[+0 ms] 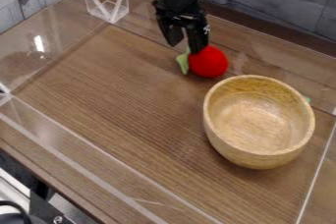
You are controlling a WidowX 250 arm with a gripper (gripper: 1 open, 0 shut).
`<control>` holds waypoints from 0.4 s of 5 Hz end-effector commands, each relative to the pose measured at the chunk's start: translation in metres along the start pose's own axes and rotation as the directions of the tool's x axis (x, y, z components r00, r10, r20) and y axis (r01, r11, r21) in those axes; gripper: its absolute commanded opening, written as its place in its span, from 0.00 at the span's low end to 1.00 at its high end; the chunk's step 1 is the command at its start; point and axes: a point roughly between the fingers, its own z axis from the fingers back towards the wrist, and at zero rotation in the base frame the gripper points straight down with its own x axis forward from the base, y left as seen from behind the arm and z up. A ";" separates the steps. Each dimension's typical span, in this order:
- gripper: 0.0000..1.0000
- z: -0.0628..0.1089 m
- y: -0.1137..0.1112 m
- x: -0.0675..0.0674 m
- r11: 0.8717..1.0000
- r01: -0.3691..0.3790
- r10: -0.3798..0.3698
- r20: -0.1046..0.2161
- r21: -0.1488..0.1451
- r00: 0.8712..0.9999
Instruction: Move the red fruit to the right
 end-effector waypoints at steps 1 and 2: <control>1.00 0.014 0.004 0.010 0.999 0.026 -0.028 0.053 0.037 0.998; 1.00 0.011 0.004 0.007 0.999 0.038 -0.040 0.049 0.039 0.998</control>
